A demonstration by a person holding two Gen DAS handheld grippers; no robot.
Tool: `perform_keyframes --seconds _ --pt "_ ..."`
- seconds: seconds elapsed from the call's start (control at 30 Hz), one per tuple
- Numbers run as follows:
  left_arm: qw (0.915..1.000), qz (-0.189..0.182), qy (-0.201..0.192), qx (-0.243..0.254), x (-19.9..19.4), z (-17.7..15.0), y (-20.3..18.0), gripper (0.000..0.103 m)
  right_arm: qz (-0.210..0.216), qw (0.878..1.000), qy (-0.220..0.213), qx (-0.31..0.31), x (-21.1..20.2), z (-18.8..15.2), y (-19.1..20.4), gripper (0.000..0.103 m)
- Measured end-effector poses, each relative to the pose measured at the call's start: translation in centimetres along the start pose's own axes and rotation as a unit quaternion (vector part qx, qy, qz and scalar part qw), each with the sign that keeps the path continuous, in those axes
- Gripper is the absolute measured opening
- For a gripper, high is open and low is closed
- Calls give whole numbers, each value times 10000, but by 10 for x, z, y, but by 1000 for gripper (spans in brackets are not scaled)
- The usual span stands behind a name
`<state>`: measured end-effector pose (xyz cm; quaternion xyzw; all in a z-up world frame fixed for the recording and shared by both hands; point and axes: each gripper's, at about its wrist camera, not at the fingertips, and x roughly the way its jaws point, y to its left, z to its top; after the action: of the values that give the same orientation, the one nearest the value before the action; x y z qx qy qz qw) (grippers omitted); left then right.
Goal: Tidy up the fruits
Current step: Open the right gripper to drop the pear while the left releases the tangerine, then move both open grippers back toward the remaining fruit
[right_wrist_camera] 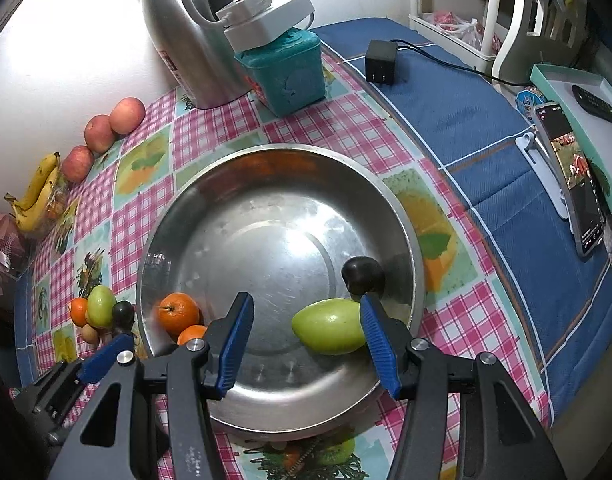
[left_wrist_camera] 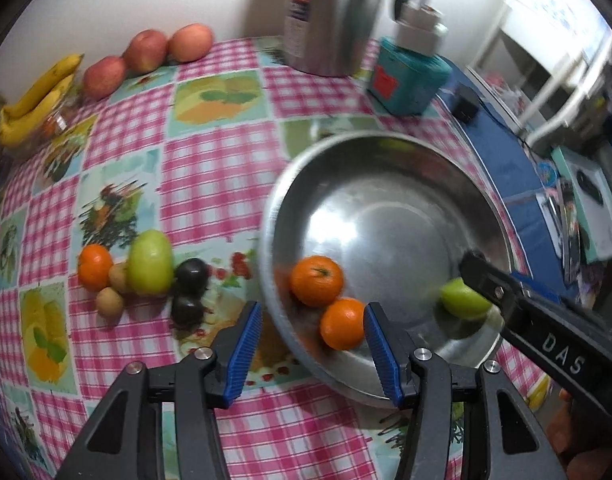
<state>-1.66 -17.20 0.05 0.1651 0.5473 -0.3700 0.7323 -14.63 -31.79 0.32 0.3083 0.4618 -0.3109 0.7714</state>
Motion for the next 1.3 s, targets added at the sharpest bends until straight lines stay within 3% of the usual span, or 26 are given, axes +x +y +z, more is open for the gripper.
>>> perform_keyframes --seconds 0.37,0.7,0.87,0.93,0.97,1.0,1.2,1.27,1.3 --pt "9943 361 -314 -955 -25 6 80 57 -5 9996 27 -285 0 -5 19 56" --pt "9887 504 -425 -1346 -38 4 120 57 -1 9980 -5 -637 -3 -11 43 56" --pt "9883 672 -373 -1319 -35 4 123 72 -28 9975 -9 -708 -2 -13 48 56" --pt "9883 734 -311 -1299 -32 2 124 81 -20 9975 -12 -703 1 -14 49 65" --pt "9883 747 -289 -1296 -31 2 124 81 -35 9976 -25 -692 3 -15 48 74" --pt "9883 756 -267 -1297 -29 2 124 82 -62 9976 -21 -686 5 -15 48 76" --pt "9886 774 -241 -1266 -26 2 125 84 -89 9978 14 -656 9 -16 47 76" --pt "9884 804 -252 -1261 -26 2 126 89 -103 9977 14 -664 9 -16 48 76" --pt "9880 843 -277 -1263 -26 2 126 97 -109 9977 19 -669 9 -16 48 77"
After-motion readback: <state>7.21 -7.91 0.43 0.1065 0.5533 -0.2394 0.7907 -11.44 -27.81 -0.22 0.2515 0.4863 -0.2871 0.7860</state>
